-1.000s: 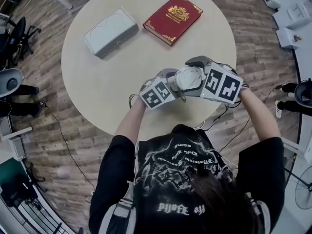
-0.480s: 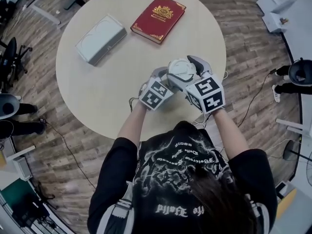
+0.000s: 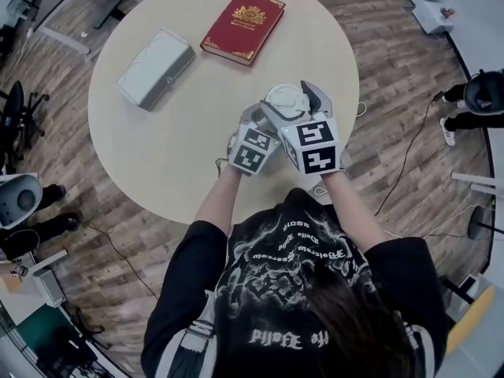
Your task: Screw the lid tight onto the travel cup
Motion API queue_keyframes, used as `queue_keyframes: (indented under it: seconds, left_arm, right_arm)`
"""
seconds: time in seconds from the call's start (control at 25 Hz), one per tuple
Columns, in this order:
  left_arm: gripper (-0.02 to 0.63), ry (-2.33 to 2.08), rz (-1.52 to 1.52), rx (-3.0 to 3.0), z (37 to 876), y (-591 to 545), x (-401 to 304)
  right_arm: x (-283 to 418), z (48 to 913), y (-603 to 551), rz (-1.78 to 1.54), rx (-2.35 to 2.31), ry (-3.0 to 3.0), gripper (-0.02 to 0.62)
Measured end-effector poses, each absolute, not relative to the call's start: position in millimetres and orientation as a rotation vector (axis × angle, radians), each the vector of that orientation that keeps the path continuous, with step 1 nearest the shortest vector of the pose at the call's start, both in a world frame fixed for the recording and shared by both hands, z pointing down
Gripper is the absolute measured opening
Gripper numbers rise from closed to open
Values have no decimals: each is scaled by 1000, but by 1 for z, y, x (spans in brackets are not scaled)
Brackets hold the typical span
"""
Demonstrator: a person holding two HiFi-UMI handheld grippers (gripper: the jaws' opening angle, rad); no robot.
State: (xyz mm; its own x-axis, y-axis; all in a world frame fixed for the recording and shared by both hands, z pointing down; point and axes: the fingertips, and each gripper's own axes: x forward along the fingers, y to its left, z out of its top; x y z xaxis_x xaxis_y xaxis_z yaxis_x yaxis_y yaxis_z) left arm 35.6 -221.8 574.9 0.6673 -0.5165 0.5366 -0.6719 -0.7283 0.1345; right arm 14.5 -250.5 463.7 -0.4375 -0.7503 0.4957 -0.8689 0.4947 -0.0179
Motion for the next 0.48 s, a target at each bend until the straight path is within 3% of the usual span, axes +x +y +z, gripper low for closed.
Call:
queue_keyframes:
  seconds: [0.12,0.48]
  left_arm:
    - [365,-928,698,2564,574,-221,37]
    - [365,-868,712,2589,574,-223,37]
  right_arm:
    - [5,460,-240,268,1118,-2419,511]
    - [15,431,-221,-101,288,-2442,485]
